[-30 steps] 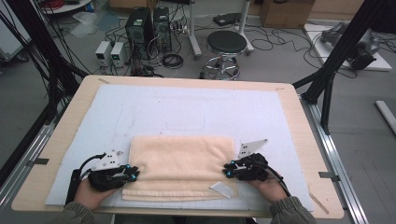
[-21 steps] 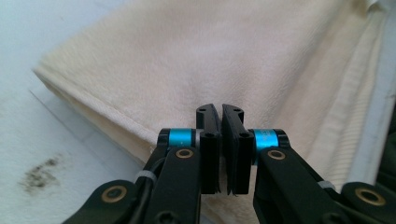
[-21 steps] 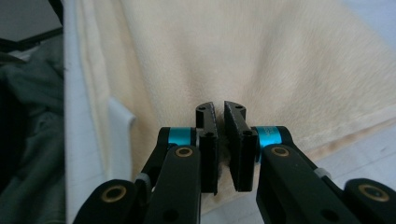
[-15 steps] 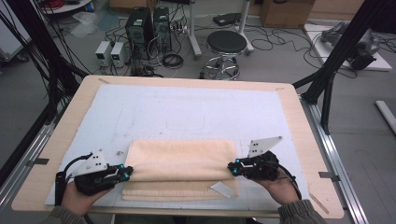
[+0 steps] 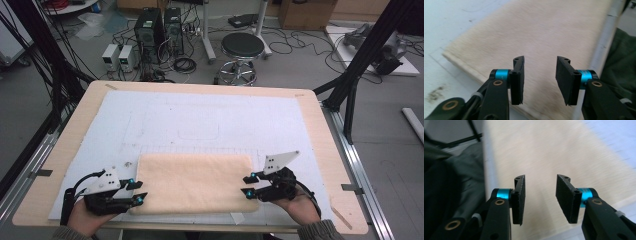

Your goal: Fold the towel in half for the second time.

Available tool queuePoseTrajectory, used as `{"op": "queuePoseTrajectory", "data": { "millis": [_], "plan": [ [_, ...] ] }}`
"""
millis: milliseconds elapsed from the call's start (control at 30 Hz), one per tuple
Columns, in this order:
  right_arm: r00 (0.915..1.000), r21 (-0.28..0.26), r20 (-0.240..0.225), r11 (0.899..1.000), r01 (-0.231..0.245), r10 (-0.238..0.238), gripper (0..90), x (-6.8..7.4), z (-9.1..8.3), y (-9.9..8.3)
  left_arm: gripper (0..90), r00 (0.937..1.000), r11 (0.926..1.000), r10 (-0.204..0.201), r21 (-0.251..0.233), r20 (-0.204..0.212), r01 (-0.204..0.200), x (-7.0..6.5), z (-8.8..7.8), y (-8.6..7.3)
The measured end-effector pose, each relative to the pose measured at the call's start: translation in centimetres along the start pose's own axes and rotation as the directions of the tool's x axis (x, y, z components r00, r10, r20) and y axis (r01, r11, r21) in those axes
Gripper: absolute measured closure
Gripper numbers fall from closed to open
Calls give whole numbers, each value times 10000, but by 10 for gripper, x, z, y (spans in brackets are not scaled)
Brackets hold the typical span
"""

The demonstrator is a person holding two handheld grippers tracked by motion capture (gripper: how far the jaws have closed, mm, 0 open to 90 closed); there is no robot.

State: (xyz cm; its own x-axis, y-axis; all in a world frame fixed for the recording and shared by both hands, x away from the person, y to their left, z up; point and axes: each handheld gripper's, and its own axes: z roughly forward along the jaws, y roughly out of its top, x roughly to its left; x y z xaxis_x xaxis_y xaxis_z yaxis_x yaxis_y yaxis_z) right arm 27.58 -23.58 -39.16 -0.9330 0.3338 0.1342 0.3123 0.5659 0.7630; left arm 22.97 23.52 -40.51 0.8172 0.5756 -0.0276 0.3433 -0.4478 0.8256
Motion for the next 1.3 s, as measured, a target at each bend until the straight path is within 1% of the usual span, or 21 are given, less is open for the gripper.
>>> {"op": "queuePoseTrajectory", "data": {
  "millis": [67, 167, 233, 267, 367, 433, 533, 633, 667, 767, 833, 933, 1000, 1033, 1067, 1100, 1133, 1167, 1200, 1267, 1300],
  "plan": [
    [9986, -169, 516, 9998, -100, 109, 555, -10, 1, 3, 562, 9993, 9997, -157, -186, -333, 151, 9, 4, 2],
    [9948, -524, 931, 9980, -355, 403, 520, -24, 1, 7, 493, 9949, 9980, -521, -411, -864, 487, 21, 10, 6],
    [9919, -613, 1181, 9974, -392, 463, 497, -30, 1, 10, 465, 9912, 9966, -632, -591, -1161, 566, 27, 13, 9],
    [9891, -666, 1416, 9973, -303, 395, 494, -34, 1, 11, 455, 9897, 9959, -695, -656, -1253, 616, 29, 15, 10],
    [9856, -738, 1609, 9965, -405, 520, 475, -42, 5, 14, 438, 9866, 9943, -862, -749, -1382, 764, 37, 22, 14],
    [9835, -761, 1676, 9955, -561, 682, 451, -48, 9, 16, 426, 9854, 9949, -838, -679, -1482, 744, 42, 26, 15],
    [9802, -670, 1774, 9948, -773, 881, 414, -59, 19, 15, 390, 9778, 9921, -1190, -606, -1723, 1101, 52, 36, 16],
    [9775, -348, 1795, 9937, -1061, 1107, 402, -68, 29, 12, 340, 9657, 9884, -1517, -383, -2106, 1469, 61, 42, 14],
    [9760, -207, 1882, 9940, -1078, 1098, 401, -69, 32, 11, 323, 9628, 9866, -1632, -370, -2153, 1590, 64, 44, 13],
    [9737, -189, 1905, 9922, -1234, 1247, 388, -72, 37, 6, 327, 9628, 9836, -1794, -196, -2019, 1792, 69, 50, 11],
    [9734, -10, 1900, 9915, -1304, 1282, 385, -74, 39, 3, 344, 9667, 9822, -1856, -42, -1764, 1878, 70, 54, 9],
    [9721, 91, 1892, 9897, -1428, 1385, 384, -76, 43, 0, 382, 9710, 9824, -1767, 324, -1607, 1842, 71, 60, 8],
    [9740, 242, 1889, 9910, -1318, 1250, 389, -76, 46, 0, 406, 9698, 9789, -1902, 453, -1528, 1992, 72, 62, 6],
    [9746, 292, 1864, 9909, -1316, 1240, 397, -76, 47, -1, 416, 9675, 9761, -2048, 421, -1481, 2130, 73, 63, 6],
    [9750, 311, 1847, 9909, -1312, 1233, 410, -76, 48, -2, 428, 9672, 9748, -2106, 441, -1418, 2187, 74, 63, 5],
    [9759, 363, 1768, 9900, -1365, 1280, 426, -76, 49, -2, 440, 9649, 9725, -2223, 388, -1396, 2296, 74, 64, 5],
    [9766, 370, 1677, 9891, -1427, 1346, 449, -77, 49, -3, 455, 9674, 9737, -2152, 467, -1339, 2231, 74, 63, 4],
    [9764, 405, 1591, 9872, -1541, 1459, 478, -76, 49, -3, 470, 9678, 9743, -2127, 458, -1343, 2205, 73, 64, 4],
    [9787, 399, 1511, 9885, -1461, 1386, 497, -77, 49, -3, 485, 9677, 9740, -2148, 437, -1319, 2222, 73, 64, 4],
    [9796, 419, 1523, 9894, -1387, 1309, 549, -75, 49, -4, 537, 9709, 9758, -2082, 425, -1184, 2144, 72, 64, 3],
    [9810, 456, 1431, 9893, -1386, 1309, 582, -75, 48, -4, 567, 9692, 9743, -2172, 358, -1159, 2226, 71, 64, 3]
  ]
}}
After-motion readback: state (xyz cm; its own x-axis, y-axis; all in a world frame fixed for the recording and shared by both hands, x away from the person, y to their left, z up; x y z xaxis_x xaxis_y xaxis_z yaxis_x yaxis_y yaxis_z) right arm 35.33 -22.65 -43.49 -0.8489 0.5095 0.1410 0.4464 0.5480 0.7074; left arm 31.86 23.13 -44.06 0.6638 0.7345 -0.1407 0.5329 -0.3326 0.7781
